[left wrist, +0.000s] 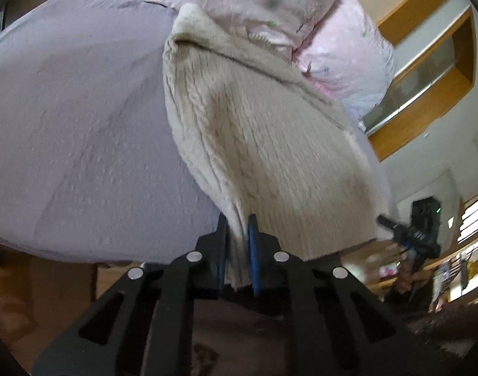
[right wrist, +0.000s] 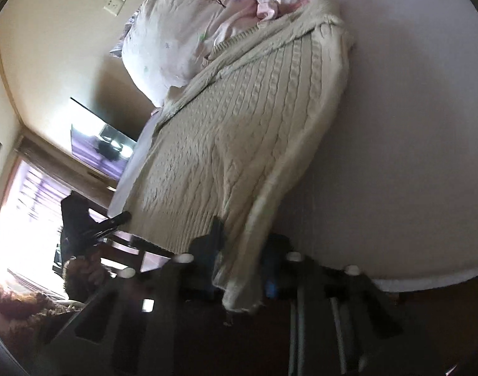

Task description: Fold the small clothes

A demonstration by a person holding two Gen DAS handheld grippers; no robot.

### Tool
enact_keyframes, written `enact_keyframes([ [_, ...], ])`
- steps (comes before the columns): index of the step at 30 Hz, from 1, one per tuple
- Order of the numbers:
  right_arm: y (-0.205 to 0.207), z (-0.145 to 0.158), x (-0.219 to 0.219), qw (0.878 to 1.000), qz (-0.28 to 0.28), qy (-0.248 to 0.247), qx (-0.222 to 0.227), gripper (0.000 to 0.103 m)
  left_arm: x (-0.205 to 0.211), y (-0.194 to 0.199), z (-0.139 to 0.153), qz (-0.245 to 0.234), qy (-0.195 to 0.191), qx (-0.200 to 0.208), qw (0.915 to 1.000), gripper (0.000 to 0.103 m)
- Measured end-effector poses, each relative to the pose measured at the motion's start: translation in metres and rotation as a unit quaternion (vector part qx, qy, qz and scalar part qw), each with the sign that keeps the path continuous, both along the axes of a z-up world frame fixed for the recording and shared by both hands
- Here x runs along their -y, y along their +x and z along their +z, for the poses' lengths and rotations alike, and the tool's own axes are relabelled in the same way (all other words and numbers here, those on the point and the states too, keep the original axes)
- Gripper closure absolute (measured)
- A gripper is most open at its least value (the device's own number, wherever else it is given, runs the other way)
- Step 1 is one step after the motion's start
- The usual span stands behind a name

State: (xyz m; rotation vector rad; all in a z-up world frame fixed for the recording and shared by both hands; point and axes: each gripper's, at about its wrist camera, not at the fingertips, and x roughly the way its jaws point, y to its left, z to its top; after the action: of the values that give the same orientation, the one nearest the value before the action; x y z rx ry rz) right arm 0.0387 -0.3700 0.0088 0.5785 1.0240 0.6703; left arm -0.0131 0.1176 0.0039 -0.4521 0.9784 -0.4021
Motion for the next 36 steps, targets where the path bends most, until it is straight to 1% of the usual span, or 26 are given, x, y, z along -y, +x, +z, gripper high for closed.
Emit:
enact_keyframes([
  [2,0.001,0.003,0.005,1.0,-0.005,0.021,0.008,0.085,0.0,0.005,0.0,-0.002,-0.013,0.002,0.9999,0.093],
  [4,0.006,0.02,0.012,0.998,-0.011,0.05,0.04,0.086,-0.002,0.009,0.004,-0.008,-0.034,0.011,0.9993,0.094],
  [7,0.024,0.049,0.02,0.993,-0.023,0.077,0.088,0.087,-0.008,0.027,0.024,-0.012,-0.064,0.048,0.9967,0.094],
  [10,0.067,0.083,0.031,0.982,-0.053,0.111,0.14,0.089,-0.018,0.062,0.049,-0.003,-0.085,0.091,0.9922,0.094],
  [11,0.083,0.091,0.033,0.979,-0.066,0.118,0.152,0.089,-0.022,0.08,0.057,0.005,-0.09,0.103,0.9905,0.094],
  [13,0.129,0.101,0.033,0.973,-0.097,0.129,0.167,0.089,-0.025,0.123,0.072,0.024,-0.091,0.124,0.9879,0.094],
  [14,0.148,0.102,0.031,0.971,-0.108,0.133,0.167,0.089,-0.025,0.14,0.076,0.033,-0.087,0.128,0.9874,0.094],
  [15,0.176,0.102,0.03,0.97,-0.128,0.132,0.162,0.09,-0.025,0.162,0.08,0.042,-0.082,0.131,0.9871,0.094],
  [16,0.198,0.1,0.029,0.969,-0.145,0.128,0.154,0.09,-0.024,0.186,0.082,0.052,-0.074,0.132,0.9872,0.094],
  [17,0.223,0.094,0.028,0.969,-0.171,0.116,0.139,0.09,-0.024,0.217,0.08,0.073,-0.057,0.126,0.9877,0.094],
  [18,0.251,0.083,0.028,0.968,-0.205,0.088,0.111,0.09,-0.024,0.24,0.075,0.091,-0.05,0.114,0.9879,0.094],
  [19,0.268,0.075,0.028,0.968,-0.224,0.07,0.09,0.089,-0.026,0.262,0.069,0.106,-0.047,0.097,0.9884,0.094],
  [20,0.29,0.058,0.027,0.967,-0.247,0.041,0.056,0.089,-0.028,0.286,0.058,0.122,-0.044,0.073,0.9889,0.093],
  [21,0.303,0.047,0.024,0.966,-0.256,0.017,0.031,0.083,-0.029,0.303,0.048,0.132,-0.045,0.048,0.989,0.092],
  [22,0.312,0.039,0.023,0.964,-0.264,-0.008,0.009,0.08,-0.031,0.309,0.044,0.141,-0.042,0.04,0.9883,0.092],
  [23,0.315,0.032,0.024,0.961,-0.275,-0.023,-0.01,0.069,-0.034,0.311,0.043,0.151,-0.04,0.042,0.9868,0.09],
  [24,0.312,0.031,0.027,0.96,-0.28,-0.019,-0.015,0.045,-0.037,0.305,0.045,0.154,-0.039,0.053,0.9859,0.084],
  [25,0.306,0.033,0.029,0.959,-0.283,-0.008,-0.007,0.029,-0.038,0.299,0.048,0.153,-0.037,0.061,0.9857,0.078],
  [26,0.293,0.039,0.032,0.958,-0.286,-0.001,0.016,0.009,-0.04,0.288,0.051,0.147,-0.031,0.07,0.9862,0.06],
  [27,0.281,0.045,0.033,0.957,-0.287,0.001,0.038,0.007,-0.041,0.277,0.053,0.142,-0.02,0.072,0.9871,0.047],
  [28,0.274,0.048,0.031,0.958,-0.281,0.005,0.055,0.007,-0.042,0.271,0.052,0.135,-0.014,0.071,0.9882,0.043],
  [29,0.266,0.052,0.025,0.961,-0.27,0.012,0.061,0.007,-0.041,0.259,0.051,0.121,-0.001,0.07,0.9902,0.039],
  [30,0.257,0.053,0.022,0.963,-0.263,0.022,0.058,0.008,-0.04,0.254,0.049,0.114,0.008,0.068,0.9912,0.033],
  [32,0.244,0.049,0.012,0.965,-0.257,0.029,0.043,0.008,-0.035,0.243,0.042,0.105,0.032,0.055,0.9925,0.025],
  [34,0.236,0.046,-0.003,0.967,-0.254,0.014,0.033,0.007,-0.029,0.241,0.033,0.097,0.048,0.038,0.9934,0.024],
  [36,0.229,0.045,-0.021,0.966,-0.254,-0.024,0.036,0.007,-0.024,0.242,0.024,0.092,0.056,0.021,0.9939,0.024],
])
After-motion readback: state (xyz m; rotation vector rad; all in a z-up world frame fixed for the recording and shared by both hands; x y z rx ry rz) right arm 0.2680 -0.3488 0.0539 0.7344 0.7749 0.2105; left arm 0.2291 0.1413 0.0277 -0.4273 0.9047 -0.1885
